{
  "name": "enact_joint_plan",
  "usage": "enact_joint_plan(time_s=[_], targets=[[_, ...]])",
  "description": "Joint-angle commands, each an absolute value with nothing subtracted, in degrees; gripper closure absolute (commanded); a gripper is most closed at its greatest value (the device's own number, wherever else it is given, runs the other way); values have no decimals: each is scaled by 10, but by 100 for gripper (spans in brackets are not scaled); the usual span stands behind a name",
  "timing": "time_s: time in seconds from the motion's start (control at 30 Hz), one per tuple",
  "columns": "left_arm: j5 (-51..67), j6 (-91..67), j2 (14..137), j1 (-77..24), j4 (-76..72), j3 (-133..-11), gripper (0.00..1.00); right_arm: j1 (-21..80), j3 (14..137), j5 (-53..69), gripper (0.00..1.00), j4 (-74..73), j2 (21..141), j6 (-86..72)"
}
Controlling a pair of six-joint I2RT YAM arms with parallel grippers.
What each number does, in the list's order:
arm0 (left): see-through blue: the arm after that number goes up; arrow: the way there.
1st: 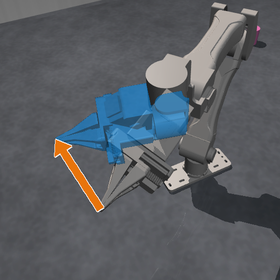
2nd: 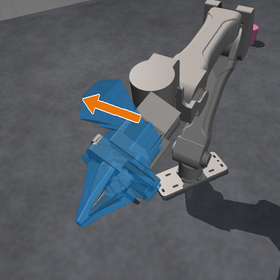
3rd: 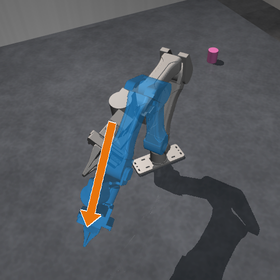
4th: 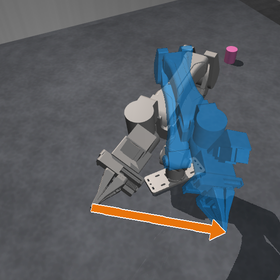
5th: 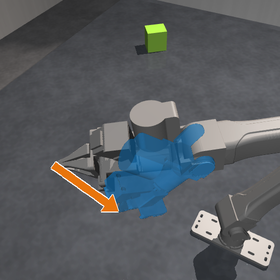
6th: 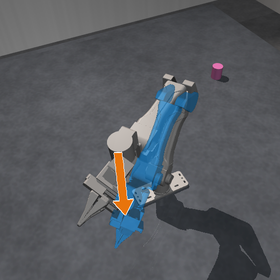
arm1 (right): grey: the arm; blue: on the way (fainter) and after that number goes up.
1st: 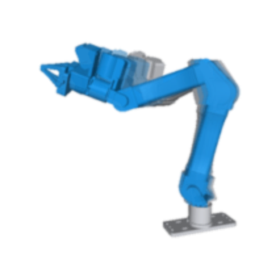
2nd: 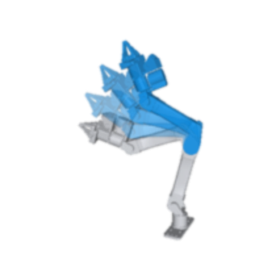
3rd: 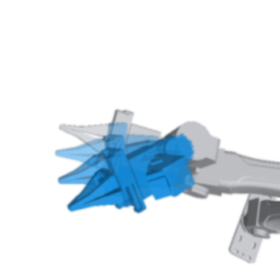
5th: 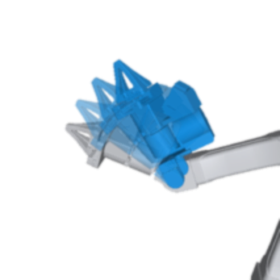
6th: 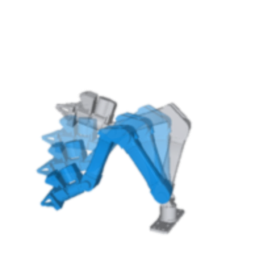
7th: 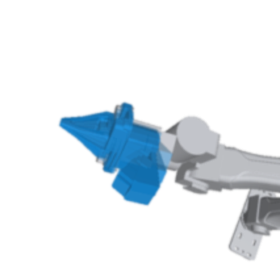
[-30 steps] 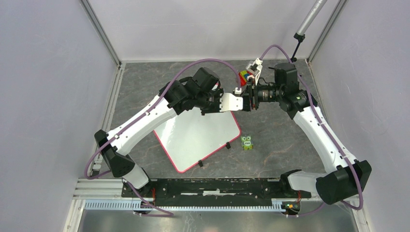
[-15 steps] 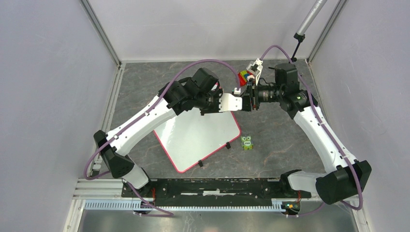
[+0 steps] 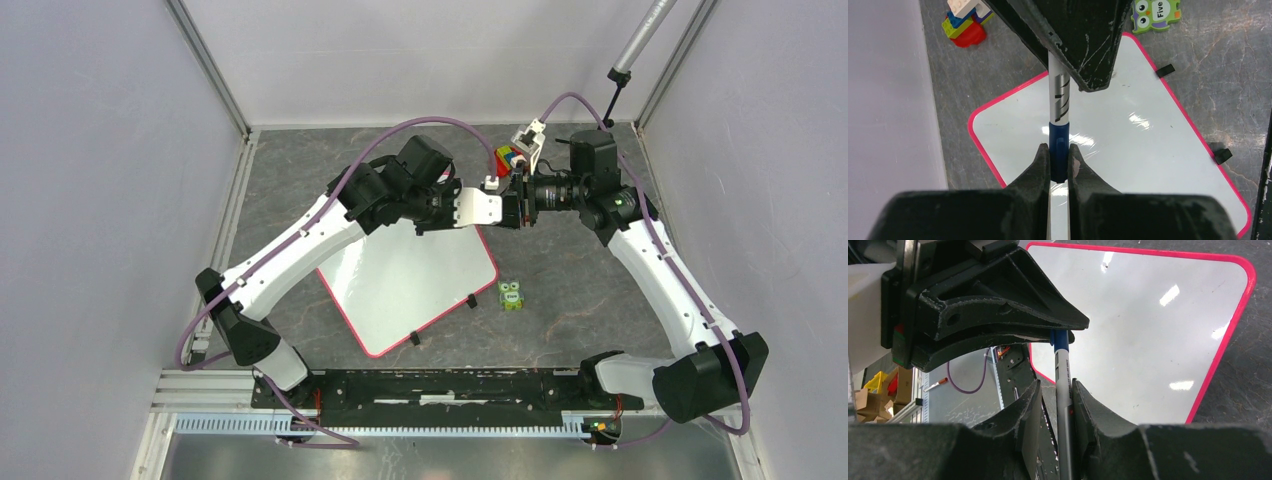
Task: Write a sentence on the whiteboard
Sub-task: Open the whiteboard marker at the center of the board.
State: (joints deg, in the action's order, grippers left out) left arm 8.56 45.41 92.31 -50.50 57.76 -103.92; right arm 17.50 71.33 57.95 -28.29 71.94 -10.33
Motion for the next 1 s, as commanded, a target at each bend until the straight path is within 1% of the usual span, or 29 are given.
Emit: enact_joint_plan(time_s=[0.0, 0.33, 0.43, 0.57, 0.7, 0.73, 0.77, 0.87, 0.9, 0.93, 0.97], targets=[[75, 431, 931, -507, 561, -1069, 98, 176, 712, 597, 67, -276, 703, -113], [54, 446, 935, -528, 561, -1068, 98, 178, 716, 589, 69, -267, 707, -122], [49, 450, 936, -532, 561, -1068, 98, 179, 712, 582, 72, -268, 706, -120], [39, 454, 935, -536, 561, -1066, 98, 179, 711, 579, 81, -271, 707, -116], [46, 450, 924, -536, 561, -1060, 97, 179, 713, 579, 96, -276, 709, -107], [47, 441, 921, -536, 561, -1060, 92, 179, 713, 579, 100, -277, 709, -105], [51, 430, 918, -535, 561, -1060, 86, 178, 714, 581, 100, -277, 709, -103], [119, 393, 902, -504, 569, -1060, 54, 174, 718, 590, 100, -277, 712, -88], [158, 379, 893, -485, 569, -1058, 47, 171, 720, 595, 100, -277, 713, -83], [198, 364, 885, -468, 567, -1055, 43, 170, 721, 600, 100, -278, 713, -77], [239, 344, 874, -447, 557, -1045, 41, 167, 722, 607, 100, -279, 714, -70]])
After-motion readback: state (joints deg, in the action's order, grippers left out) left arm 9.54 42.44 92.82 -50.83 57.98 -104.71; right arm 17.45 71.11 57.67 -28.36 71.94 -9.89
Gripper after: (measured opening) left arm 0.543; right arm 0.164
